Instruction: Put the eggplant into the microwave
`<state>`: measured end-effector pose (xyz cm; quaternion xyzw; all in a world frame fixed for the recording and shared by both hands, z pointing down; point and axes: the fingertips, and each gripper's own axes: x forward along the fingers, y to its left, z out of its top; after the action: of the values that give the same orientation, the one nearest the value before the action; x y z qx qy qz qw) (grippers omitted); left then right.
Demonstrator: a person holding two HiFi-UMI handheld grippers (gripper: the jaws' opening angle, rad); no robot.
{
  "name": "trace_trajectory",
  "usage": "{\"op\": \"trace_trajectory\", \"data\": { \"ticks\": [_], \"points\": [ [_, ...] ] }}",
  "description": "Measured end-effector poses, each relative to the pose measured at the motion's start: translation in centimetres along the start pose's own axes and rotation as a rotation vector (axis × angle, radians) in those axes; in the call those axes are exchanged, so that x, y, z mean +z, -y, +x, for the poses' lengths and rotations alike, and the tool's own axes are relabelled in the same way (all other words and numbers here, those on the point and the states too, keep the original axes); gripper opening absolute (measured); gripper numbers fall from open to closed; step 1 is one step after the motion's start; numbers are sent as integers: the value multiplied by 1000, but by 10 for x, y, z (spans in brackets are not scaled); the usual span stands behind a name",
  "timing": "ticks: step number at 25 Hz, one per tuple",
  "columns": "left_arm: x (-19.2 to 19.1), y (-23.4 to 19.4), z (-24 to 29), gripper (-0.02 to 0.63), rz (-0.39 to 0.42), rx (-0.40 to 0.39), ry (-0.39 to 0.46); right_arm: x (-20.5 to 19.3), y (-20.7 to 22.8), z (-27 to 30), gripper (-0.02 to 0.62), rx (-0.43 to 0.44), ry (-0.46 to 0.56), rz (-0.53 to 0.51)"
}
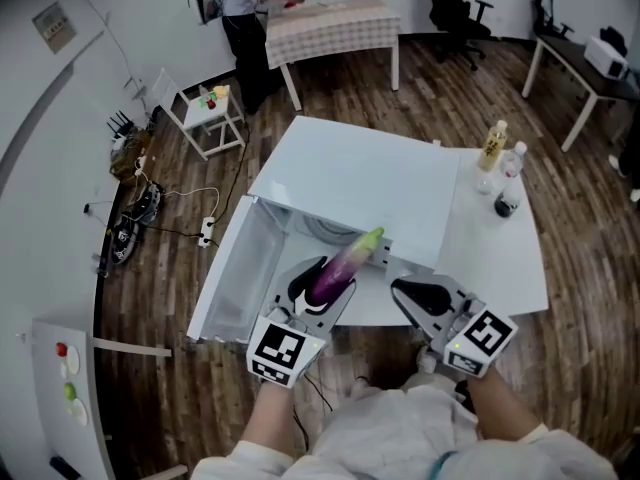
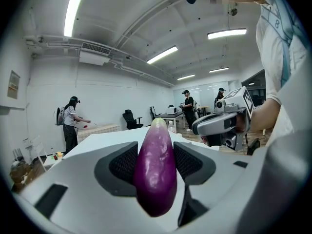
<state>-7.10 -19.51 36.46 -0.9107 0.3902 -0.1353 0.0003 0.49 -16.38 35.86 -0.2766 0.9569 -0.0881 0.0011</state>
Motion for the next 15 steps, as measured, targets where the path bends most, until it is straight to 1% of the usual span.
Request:
{"op": "trace_trajectory", "data": {
  "ticks": [8,15],
  "points": [
    [-17,-2,-39,227,-3,6,4,-9,-34,11,35,-11,-17,-9],
    [-43,-9,-60,227,9,7,-23,-12,-50,18,35,-38,-12,-22]
  ]
}}
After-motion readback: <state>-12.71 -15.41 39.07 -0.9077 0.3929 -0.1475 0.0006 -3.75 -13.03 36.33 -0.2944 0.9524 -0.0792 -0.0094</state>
